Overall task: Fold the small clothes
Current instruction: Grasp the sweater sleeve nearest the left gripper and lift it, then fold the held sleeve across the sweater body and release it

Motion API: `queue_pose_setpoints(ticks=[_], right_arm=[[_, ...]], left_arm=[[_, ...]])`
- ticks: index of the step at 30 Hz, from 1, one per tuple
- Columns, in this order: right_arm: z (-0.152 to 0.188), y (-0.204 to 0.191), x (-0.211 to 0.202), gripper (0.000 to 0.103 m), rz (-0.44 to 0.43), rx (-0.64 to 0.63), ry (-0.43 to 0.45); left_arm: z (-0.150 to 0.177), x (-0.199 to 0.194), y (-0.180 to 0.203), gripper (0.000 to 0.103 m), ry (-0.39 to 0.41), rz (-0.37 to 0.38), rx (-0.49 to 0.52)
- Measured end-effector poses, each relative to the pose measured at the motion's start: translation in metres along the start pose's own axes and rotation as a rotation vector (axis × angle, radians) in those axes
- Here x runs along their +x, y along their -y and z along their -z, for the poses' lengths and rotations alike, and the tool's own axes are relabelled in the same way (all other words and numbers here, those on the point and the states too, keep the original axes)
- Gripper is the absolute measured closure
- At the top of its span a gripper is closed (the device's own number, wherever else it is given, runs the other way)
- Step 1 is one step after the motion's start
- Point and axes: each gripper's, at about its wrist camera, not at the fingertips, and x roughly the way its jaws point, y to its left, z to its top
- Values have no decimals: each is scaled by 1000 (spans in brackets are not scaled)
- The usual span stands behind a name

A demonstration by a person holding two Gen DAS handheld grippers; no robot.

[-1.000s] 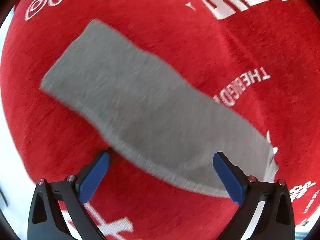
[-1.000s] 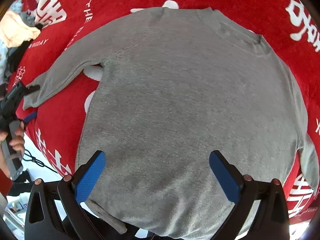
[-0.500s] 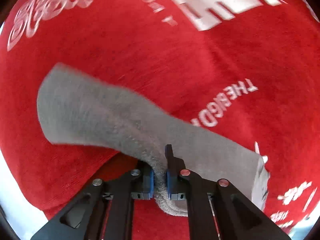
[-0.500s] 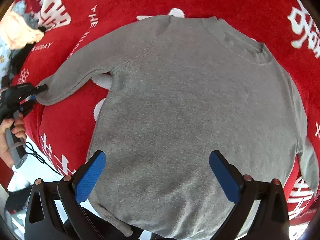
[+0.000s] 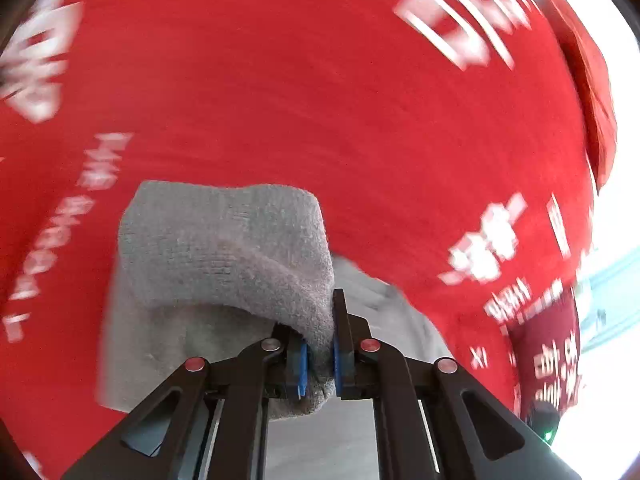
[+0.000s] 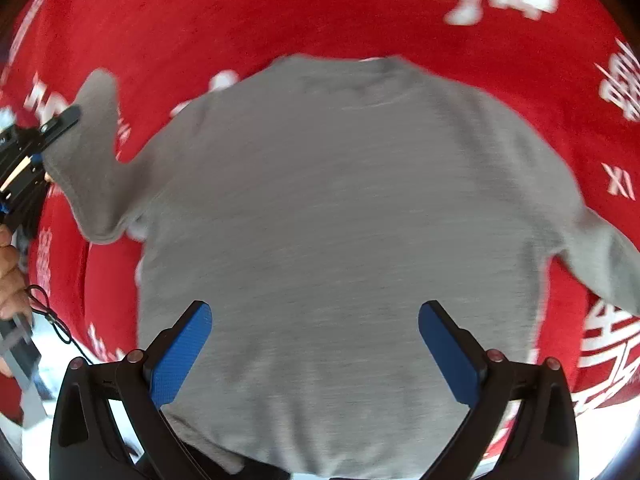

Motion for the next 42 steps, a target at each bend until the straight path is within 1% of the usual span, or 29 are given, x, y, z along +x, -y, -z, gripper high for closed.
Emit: queue_pose_setpoints(ticks=[2,3,4,6,8,9,11,12,13,14,15,16,17,18,19,22,25,27,30,32,35,36,40,42], right_arm=[[-2,36,-10,0,8,52,23],[-3,48,-13,0,12,72,29],[-3,70,-16,0,21,106,33],[-2,100,-18,0,31,149,32],[0,132,-18,0,47,192,28],[1,149,-17,0,54,211,23],[-1,168,-17,0,57,236,16],[-2,175,-16,0,58,247,14],[-3,181,-16,0,58,254,16],[-4,186,-17,0,59,255,21],[-8,188,-17,0,65,246,31],[-11,186,-18,0,70,231,40],[-13,181,-17,0,74,220,47],[-16,176,-17,0,76,206,57],[-20,169,-17,0,72,195,67],[-26,153,-14,0,36,217,91],[-24,138,-16,0,-3,286,122],[-19,135,-19,0,-24,338,147],[-7,135,-24,0,-54,400,163],[-4,134,-26,0,-48,420,155],[4,136,-34,0,-45,437,186],[6,136,-37,0,-52,433,196],[7,136,-41,0,2,410,177],[6,138,-42,0,8,414,175]], left_arm=[[3,39,45,93,-54,41,44],[12,63,70,93,-89,46,84],[21,78,85,93,-110,33,120],[44,117,119,93,-172,-22,194],[62,146,131,93,-226,-89,240],[75,164,139,91,-276,-158,282],[89,177,146,70,-339,-230,323],[96,175,149,70,-348,-244,337],[100,167,150,70,-340,-250,356],[101,161,152,68,-337,-257,372],[100,151,152,62,-334,-267,383],[97,139,151,40,-325,-280,383],[92,131,148,29,-311,-293,380],[82,116,140,29,-283,-312,382],[76,107,135,29,-275,-323,385],[55,91,109,29,-282,-390,393],[38,93,84,29,-361,-439,392],[33,102,77,29,-414,-449,401],[33,109,76,29,-444,-473,437],[36,114,77,29,-474,-475,457],[43,123,80,29,-507,-477,476],[43,125,83,29,-509,-475,476],[47,136,92,29,-522,-449,481],[50,139,99,29,-525,-438,501]])
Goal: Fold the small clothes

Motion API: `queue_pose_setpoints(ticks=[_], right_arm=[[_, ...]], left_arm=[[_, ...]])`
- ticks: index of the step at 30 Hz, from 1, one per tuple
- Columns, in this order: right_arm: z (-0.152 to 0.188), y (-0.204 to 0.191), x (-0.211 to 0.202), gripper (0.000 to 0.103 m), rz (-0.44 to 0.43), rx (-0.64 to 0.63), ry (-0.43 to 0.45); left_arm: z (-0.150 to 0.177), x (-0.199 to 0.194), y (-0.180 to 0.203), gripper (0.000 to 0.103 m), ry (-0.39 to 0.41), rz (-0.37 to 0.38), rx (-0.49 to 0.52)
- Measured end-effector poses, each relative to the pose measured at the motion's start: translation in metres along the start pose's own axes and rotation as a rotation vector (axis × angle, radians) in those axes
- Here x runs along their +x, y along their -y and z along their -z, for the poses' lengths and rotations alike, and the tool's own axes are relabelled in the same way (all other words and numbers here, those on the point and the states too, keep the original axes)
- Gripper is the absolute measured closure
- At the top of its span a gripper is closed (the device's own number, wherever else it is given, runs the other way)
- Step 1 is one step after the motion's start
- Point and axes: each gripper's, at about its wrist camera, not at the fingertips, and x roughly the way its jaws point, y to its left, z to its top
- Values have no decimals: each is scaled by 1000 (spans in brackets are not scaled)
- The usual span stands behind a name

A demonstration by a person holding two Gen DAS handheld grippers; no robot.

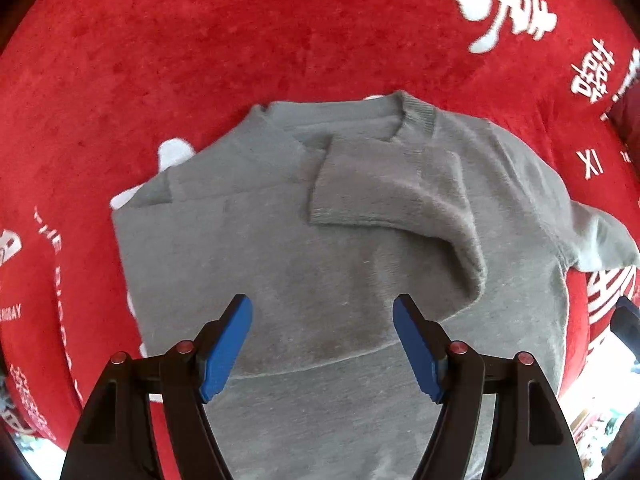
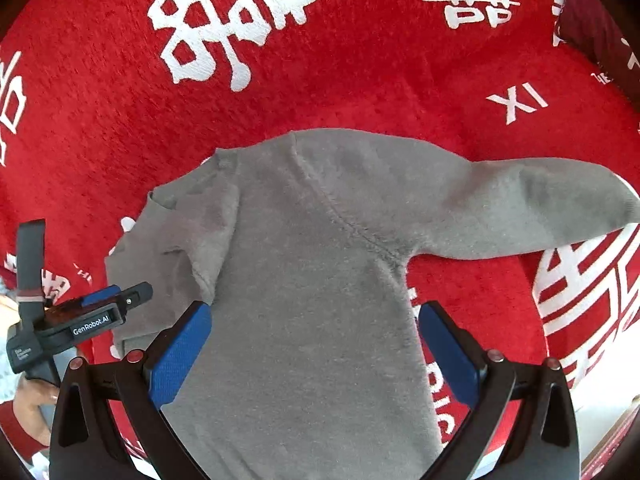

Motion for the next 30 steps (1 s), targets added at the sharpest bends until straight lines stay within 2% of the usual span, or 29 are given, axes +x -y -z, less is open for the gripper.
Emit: queue_pose_setpoints(ticks=[4,11,20,23,27,30], right_arm=[[0,2,-4,0,7,-1,11],[3,-2,2,0,19,-75,-8],[-3,-15,27,0,50,-222,-12],[-9,-40,39,0,62,-330,2],[-10,-95,56,0,80,-549,33],[-5,-143,77,0,124,-736,71]], left_arm=[[-4,-6,7,29,24,-2,26],[2,-20,-6,29,71,-16,-8],[15,-18,-63,29,139,-63,-190],[19,-12,-81,29,149,-80,-246],[22,7,-101,29,136,-83,-321],[24,25,-107,29,116,-141,-333]])
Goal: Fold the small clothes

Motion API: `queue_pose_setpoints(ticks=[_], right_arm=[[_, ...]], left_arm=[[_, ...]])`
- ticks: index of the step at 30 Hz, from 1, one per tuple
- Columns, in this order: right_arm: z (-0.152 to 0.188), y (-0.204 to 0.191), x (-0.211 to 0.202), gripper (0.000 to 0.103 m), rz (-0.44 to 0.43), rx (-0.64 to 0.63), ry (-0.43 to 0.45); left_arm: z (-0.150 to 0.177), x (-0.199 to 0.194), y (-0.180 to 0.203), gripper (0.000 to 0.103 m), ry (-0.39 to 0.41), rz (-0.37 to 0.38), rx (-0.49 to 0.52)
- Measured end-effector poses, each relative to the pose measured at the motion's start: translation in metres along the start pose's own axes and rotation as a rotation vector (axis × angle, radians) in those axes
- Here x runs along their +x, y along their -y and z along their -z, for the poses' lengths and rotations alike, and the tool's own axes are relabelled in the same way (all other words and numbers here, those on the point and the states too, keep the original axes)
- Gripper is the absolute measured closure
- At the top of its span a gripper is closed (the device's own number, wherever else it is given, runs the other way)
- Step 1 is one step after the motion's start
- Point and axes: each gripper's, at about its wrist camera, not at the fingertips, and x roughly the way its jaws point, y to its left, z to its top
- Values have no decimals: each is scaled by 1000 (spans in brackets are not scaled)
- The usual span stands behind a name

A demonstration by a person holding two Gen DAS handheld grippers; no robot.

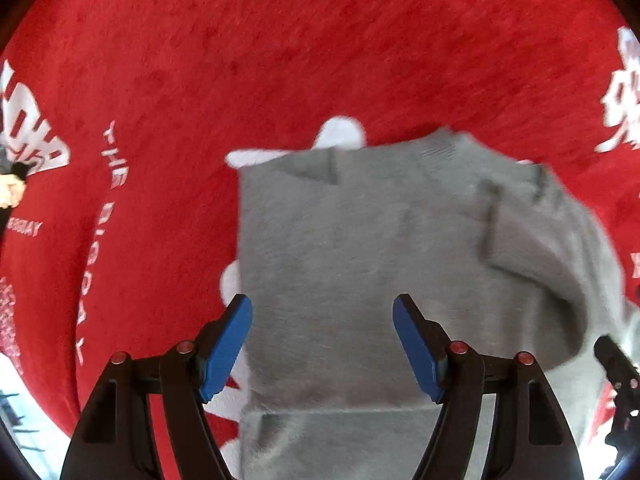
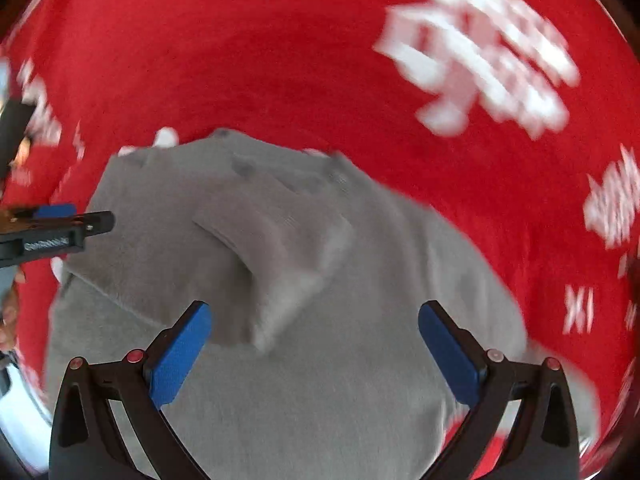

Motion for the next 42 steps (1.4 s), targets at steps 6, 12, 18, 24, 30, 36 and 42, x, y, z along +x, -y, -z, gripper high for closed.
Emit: queue_pose_setpoints(ticks=[6,12,18,24,30,36,42], right_arm=[[-22,-47,65,82,215,-307,-84],[0,88,39,59,6,339,-41],[67,170,50,39,-301,758,-108],[70,189,58,96,-389,917,-83],[34,189,32,96,-407,753,33],[73,205,45,80,-239,734,-101],[126,213,10,56,-259,795,-129]], left_arm=[[11,24,-20,23,-7,-3,-84],[7,25,-27,21,-13,-3,-79],[-19,21,-21,21,33,-8,-54],[-36,43,-14,21,41,-79,-39],[-43,48,-19,17,75,-122,-26],[-38,41,-27,17,55,-147,-32],[-17,8,-19,17,51,-126,5]])
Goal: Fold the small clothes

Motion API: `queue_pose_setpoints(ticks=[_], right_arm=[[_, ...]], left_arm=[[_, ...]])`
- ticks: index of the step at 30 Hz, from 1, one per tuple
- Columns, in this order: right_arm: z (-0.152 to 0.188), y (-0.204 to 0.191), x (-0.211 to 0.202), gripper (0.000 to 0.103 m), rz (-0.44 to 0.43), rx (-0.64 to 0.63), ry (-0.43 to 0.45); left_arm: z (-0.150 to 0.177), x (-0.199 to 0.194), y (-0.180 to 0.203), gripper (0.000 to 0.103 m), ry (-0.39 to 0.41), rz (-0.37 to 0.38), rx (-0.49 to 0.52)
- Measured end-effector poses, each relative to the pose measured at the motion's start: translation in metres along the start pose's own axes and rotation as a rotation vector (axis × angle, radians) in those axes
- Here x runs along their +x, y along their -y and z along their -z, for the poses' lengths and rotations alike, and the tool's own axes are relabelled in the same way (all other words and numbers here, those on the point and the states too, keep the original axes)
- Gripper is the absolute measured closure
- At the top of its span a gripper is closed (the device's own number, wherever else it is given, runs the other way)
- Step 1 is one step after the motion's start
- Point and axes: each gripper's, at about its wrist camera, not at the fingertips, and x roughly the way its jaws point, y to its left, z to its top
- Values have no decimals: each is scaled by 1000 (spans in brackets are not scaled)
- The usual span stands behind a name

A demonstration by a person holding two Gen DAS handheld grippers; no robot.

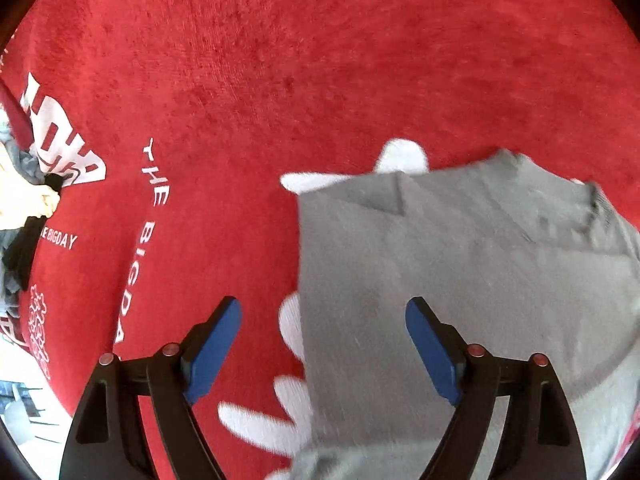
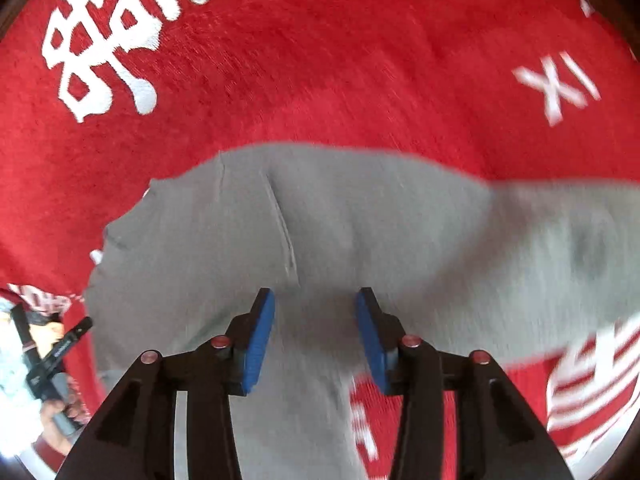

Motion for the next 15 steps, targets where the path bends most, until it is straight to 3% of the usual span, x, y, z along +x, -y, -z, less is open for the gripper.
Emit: queue_pose_setpoints(ticks=[9,15], right_arm=[[47,47,-21,56,-68,228,-1],[59,113,-48,50,-65,417,104]], left_arm=[[33,-32,79,17,-41,118,139],[43,-50,141,17,-27,188,258]])
